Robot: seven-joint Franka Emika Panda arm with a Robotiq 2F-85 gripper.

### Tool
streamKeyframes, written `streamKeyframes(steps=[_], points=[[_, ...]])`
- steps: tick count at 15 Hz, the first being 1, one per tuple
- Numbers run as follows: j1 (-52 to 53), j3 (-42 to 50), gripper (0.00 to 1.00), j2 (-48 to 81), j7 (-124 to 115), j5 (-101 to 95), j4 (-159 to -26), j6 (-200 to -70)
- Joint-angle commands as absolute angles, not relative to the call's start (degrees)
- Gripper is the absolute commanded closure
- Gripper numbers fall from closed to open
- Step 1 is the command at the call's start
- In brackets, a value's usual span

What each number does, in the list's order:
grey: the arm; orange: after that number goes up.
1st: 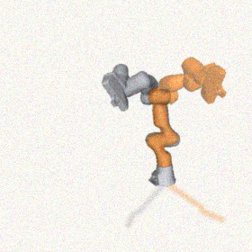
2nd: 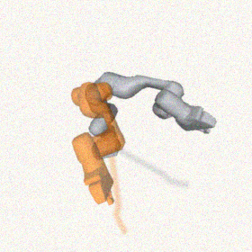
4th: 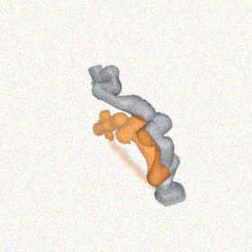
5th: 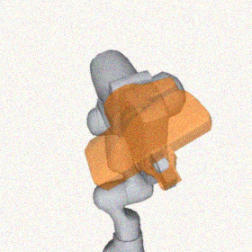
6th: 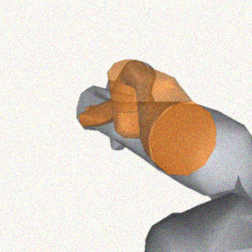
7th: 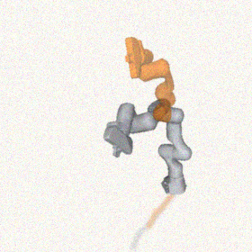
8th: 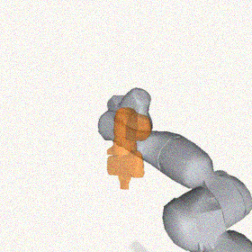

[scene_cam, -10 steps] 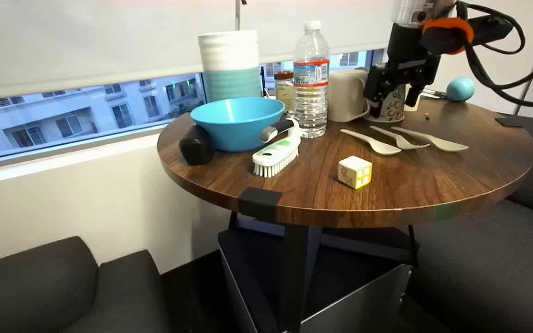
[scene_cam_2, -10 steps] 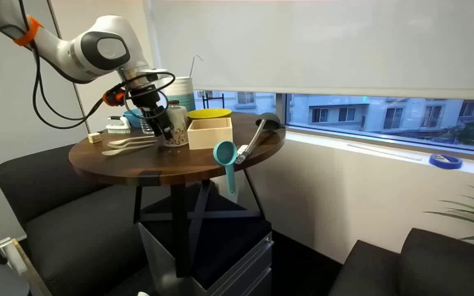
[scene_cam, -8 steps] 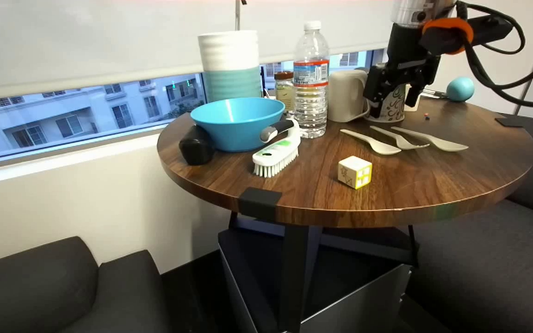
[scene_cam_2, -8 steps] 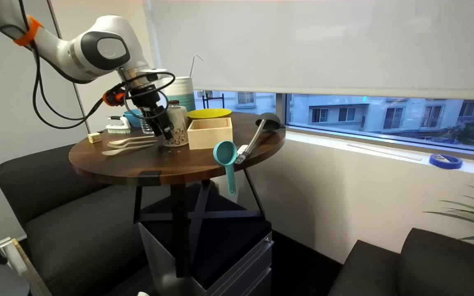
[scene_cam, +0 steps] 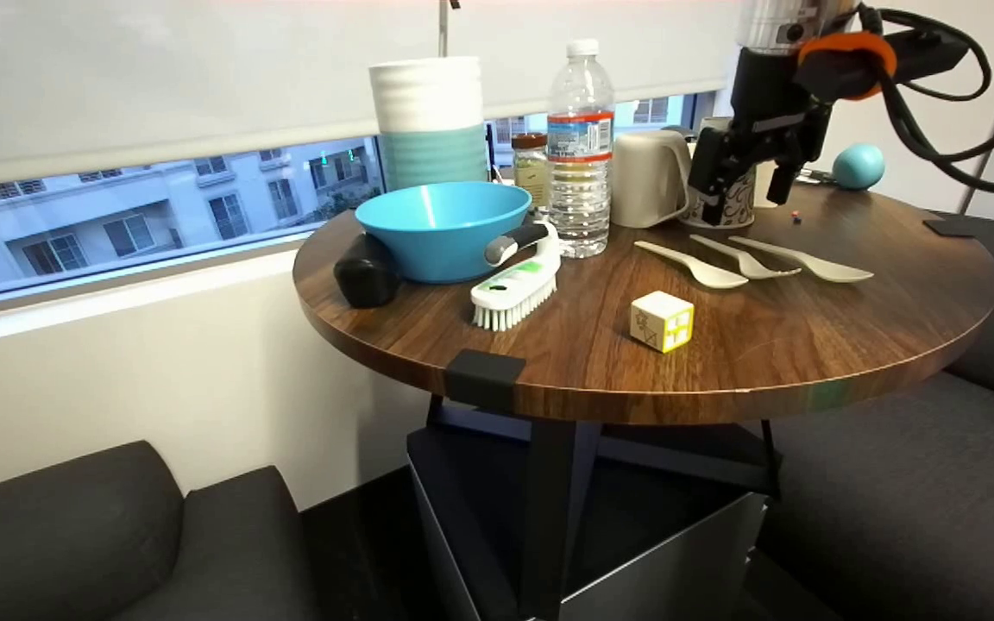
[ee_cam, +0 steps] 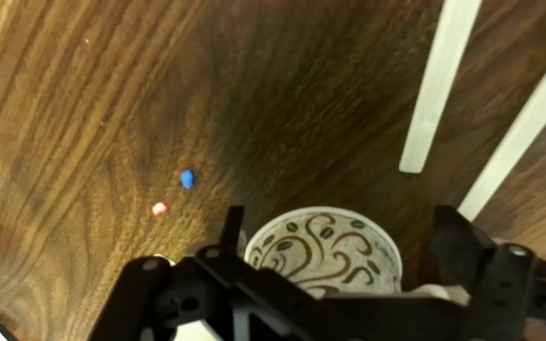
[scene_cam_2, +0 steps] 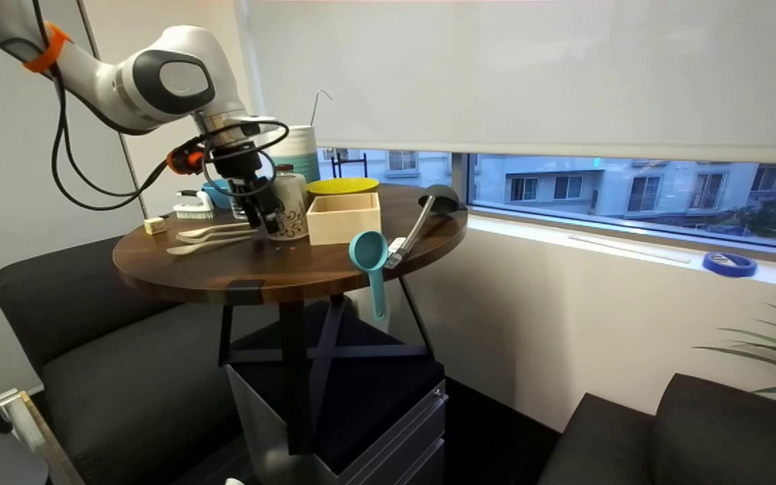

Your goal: Stack the white cutlery together.

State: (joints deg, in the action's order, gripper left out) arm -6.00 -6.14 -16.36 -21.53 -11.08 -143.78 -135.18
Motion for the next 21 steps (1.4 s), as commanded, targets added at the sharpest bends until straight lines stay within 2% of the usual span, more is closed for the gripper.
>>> streamKeyframes(steps=[1,13,14,15,19,20,21], points=[[-3.9,-4.3,0.0,-18.1,-18.1,-7.6,-143.8,-130.3],[-1.7,-1.9,0.0,-18.8,-12.1,0.5,-142.6,-118.1],[-1.5,-1.7,0.07,-18.7,-11.8,0.9,-142.5,-117.4],[-1.4,-1.7,0.09,-18.5,-11.6,1.0,-142.4,-116.8],[-0.9,-1.7,0.0,-17.9,-10.3,2.3,-142.0,-114.3],[-0.8,-1.6,0.16,-17.8,-10.1,2.6,-141.9,-113.8],[-0.8,-1.7,0.26,-17.8,-10.2,2.6,-141.9,-113.5]])
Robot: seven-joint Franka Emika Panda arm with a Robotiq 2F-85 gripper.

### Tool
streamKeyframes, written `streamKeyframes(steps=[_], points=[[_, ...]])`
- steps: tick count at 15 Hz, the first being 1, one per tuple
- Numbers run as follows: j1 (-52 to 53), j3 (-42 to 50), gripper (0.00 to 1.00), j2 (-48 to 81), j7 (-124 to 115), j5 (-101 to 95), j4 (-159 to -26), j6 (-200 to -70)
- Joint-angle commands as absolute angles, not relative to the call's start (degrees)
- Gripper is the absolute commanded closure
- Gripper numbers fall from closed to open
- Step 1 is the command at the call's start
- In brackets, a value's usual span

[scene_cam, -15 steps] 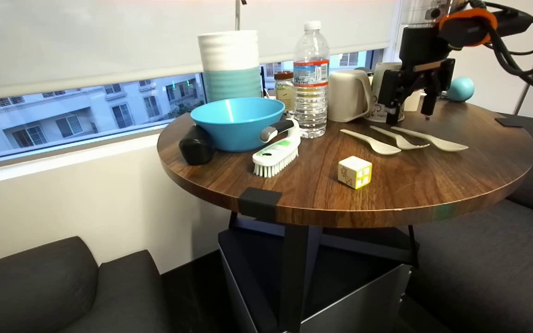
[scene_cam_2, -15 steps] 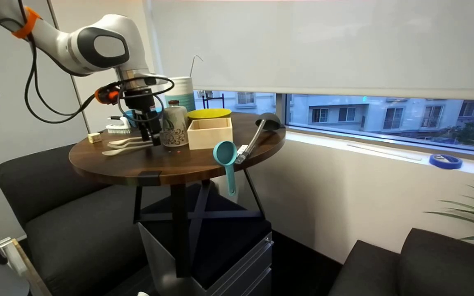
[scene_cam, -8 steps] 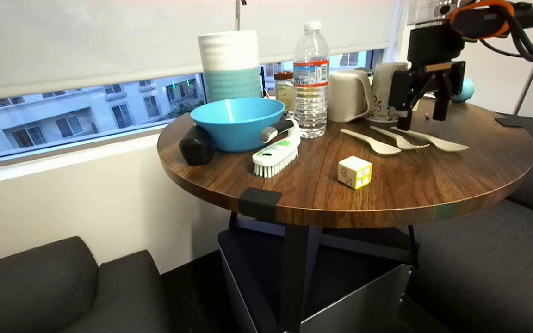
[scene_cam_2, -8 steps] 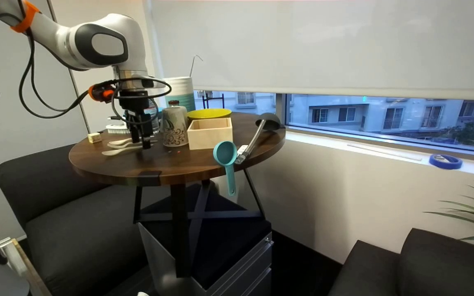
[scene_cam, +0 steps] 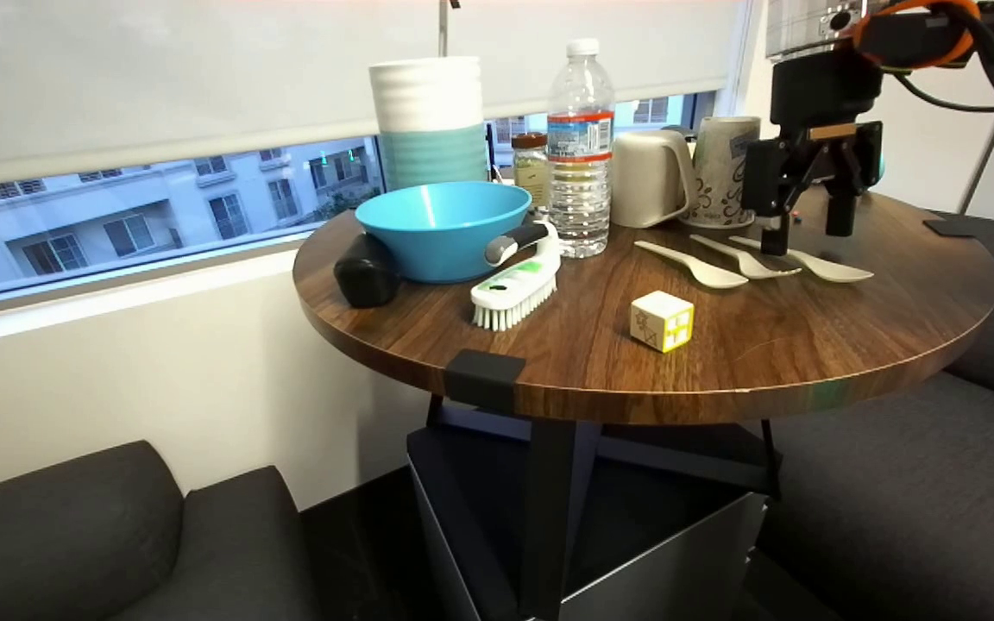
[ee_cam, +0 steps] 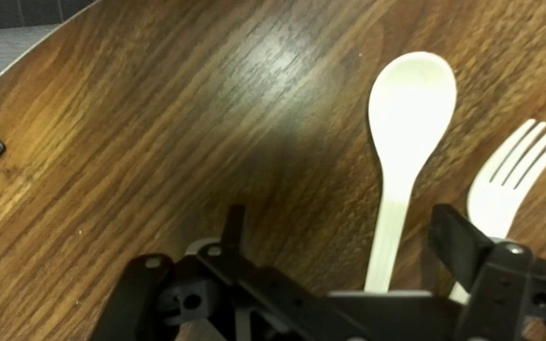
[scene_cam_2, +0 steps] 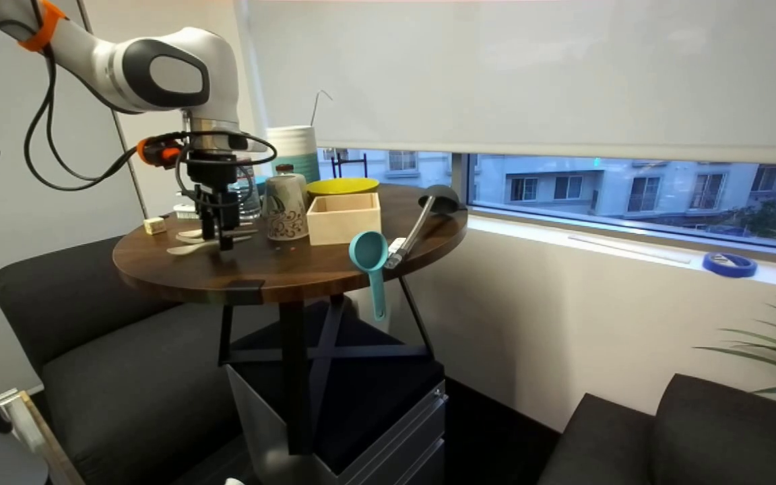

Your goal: Stack the white cutlery together.

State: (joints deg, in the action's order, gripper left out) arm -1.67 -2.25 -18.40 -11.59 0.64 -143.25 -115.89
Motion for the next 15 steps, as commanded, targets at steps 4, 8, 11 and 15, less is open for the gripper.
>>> streamKeyframes(steps=[4,8,11,15], points=[[-0.7,-1.7,0.5,-17.5,-9.7,3.0,-141.5,-112.5],[-0.6,-1.7,0.78,-17.1,-9.7,3.1,-141.0,-112.0],[-0.6,-1.6,0.98,-17.2,-9.8,3.9,-140.6,-112.1],[-0.2,-1.7,0.96,-18.2,-9.7,5.7,-139.5,-110.9]])
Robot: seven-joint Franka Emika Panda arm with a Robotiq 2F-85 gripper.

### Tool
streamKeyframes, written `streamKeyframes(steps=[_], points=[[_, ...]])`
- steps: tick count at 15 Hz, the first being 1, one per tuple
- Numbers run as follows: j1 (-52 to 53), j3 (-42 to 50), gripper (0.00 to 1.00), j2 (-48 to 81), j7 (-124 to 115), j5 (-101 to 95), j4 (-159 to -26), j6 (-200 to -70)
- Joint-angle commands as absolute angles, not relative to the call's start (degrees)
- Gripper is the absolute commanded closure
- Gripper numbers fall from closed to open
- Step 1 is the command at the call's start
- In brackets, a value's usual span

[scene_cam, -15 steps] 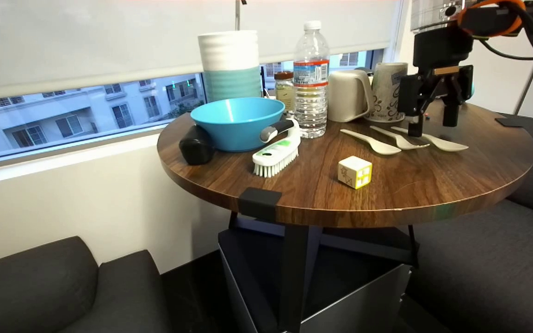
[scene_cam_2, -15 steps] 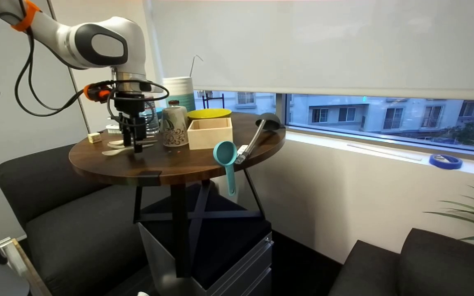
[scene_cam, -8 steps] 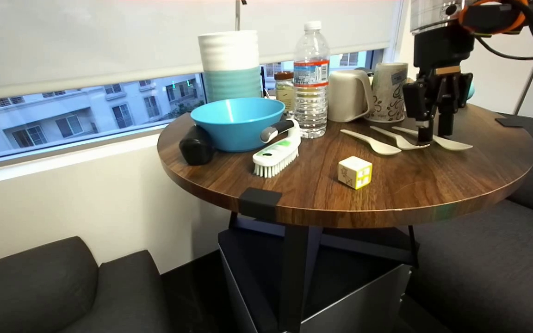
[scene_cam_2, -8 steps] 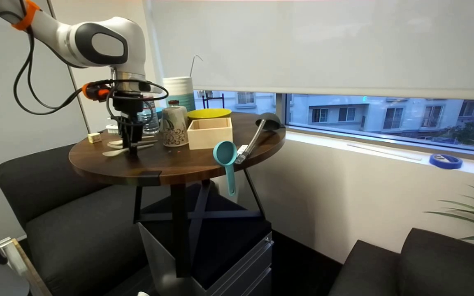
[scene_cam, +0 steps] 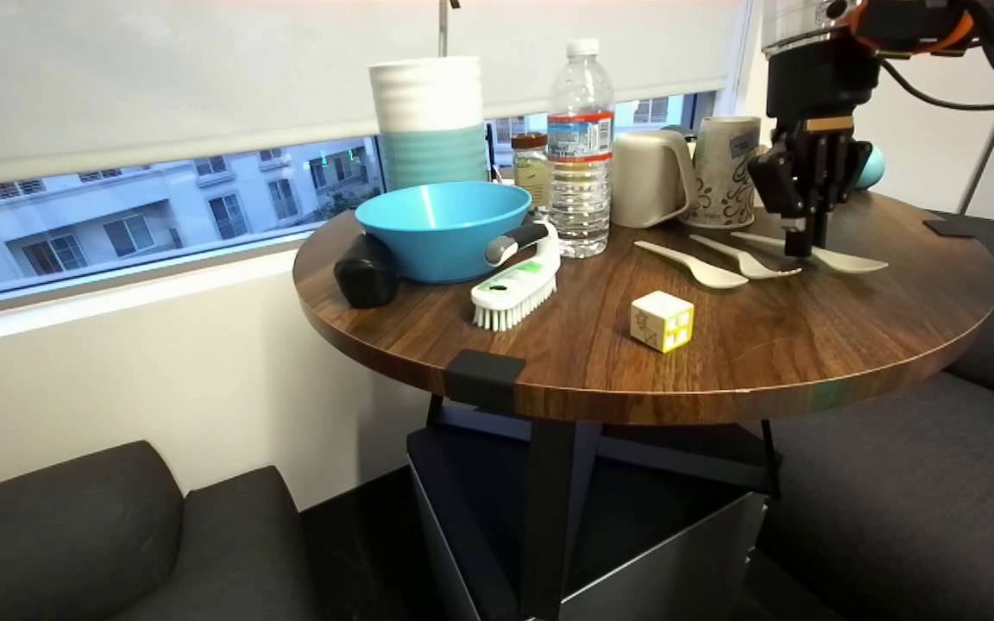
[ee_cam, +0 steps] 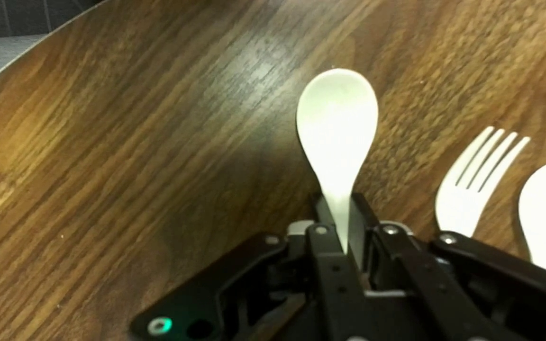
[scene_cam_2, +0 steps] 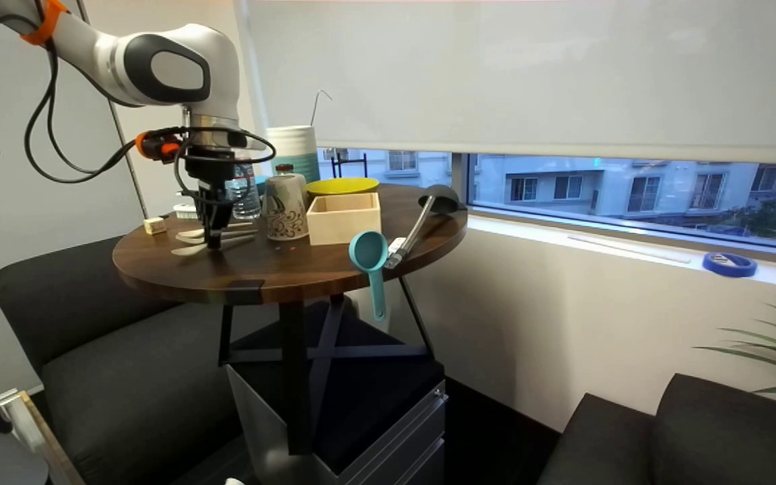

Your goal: Stack the white cutlery together.

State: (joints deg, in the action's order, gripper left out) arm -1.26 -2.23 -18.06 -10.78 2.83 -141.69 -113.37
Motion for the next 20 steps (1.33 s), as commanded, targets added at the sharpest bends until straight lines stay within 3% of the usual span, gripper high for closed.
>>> streamKeyframes(steps=[1,10,20], points=[[0.0,-1.8,0.96,-18.3,-9.6,6.3,-139.0,-110.5],[3.9,-3.1,0.96,-13.9,-8.9,14.7,-132.0,-106.8],[3.6,-6.1,0.96,-8.6,-20.8,11.3,-130.4,-114.6]])
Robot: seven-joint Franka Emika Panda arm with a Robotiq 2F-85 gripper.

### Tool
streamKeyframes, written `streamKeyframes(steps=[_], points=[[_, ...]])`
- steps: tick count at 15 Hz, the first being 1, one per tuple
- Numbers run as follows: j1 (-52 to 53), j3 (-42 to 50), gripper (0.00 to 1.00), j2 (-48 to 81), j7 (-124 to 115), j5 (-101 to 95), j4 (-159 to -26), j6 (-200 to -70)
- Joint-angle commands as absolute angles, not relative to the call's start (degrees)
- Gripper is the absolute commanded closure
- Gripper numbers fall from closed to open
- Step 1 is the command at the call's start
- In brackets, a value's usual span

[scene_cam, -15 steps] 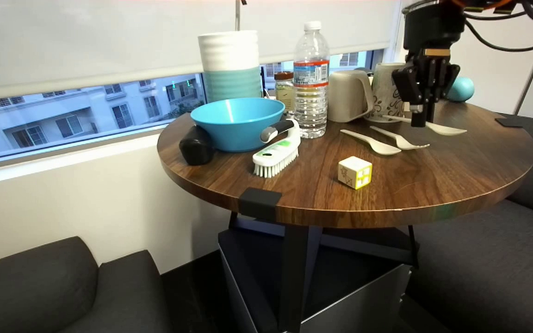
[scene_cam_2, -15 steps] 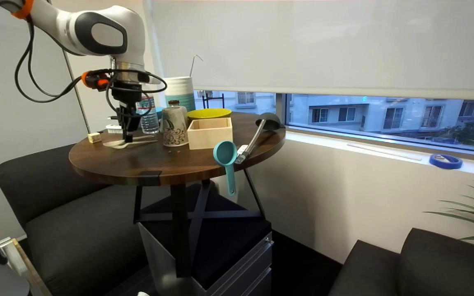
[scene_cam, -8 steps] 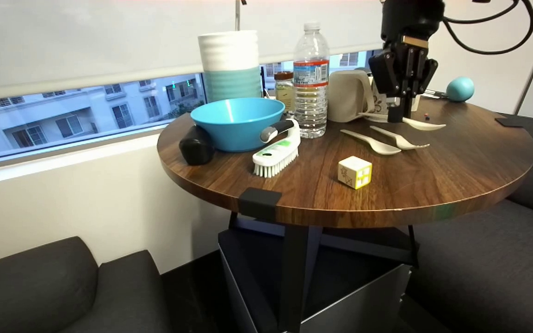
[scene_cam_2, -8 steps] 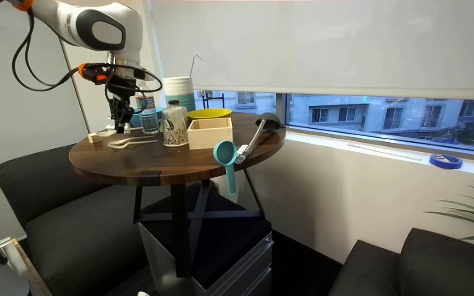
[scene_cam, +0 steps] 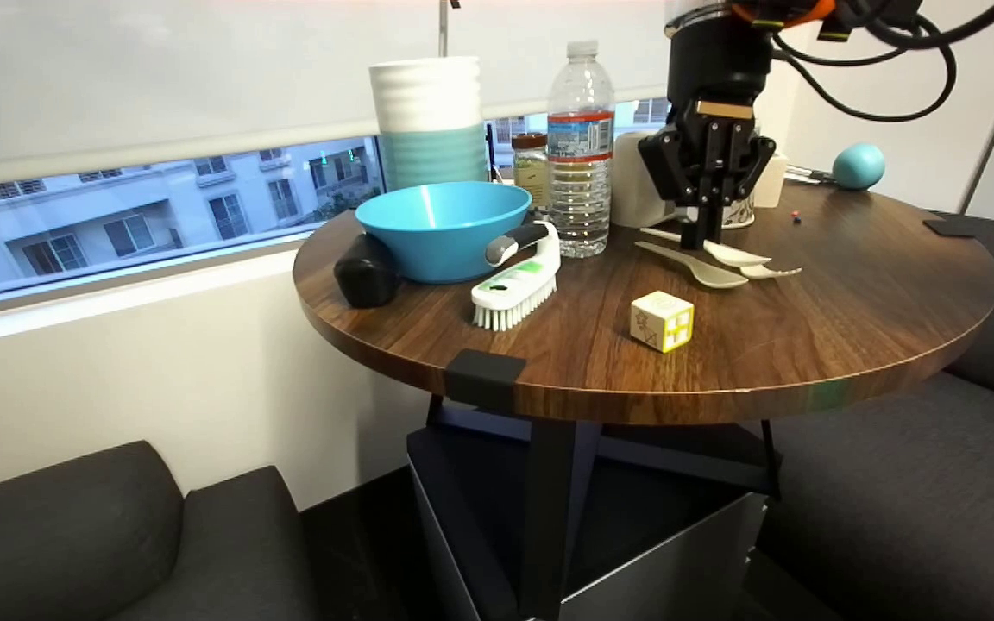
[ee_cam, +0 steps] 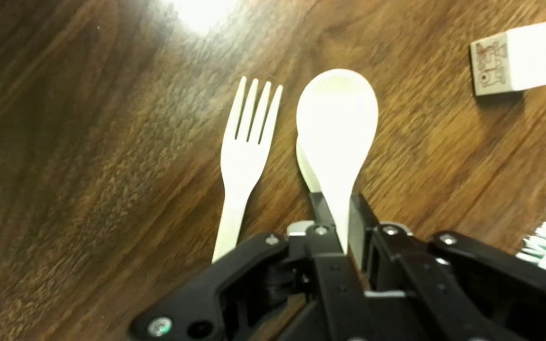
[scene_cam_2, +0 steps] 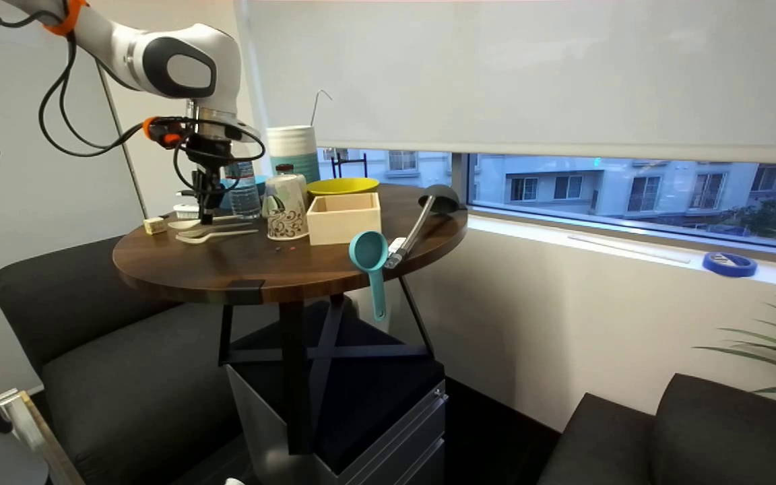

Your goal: Stack the white cutlery together.

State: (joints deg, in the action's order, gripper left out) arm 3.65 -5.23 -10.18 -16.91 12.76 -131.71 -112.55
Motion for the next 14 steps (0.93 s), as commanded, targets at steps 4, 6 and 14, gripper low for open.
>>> streamKeyframes(steps=[4,6,14], points=[[3.7,-6.4,0.96,-7.9,-23.7,10.4,-130.5,-116.5],[3.6,-6.5,0.96,-7.9,-24.6,9.7,-130.6,-116.5],[3.8,-6.7,0.96,-7.6,-26.7,7.6,-130.5,-116.3]])
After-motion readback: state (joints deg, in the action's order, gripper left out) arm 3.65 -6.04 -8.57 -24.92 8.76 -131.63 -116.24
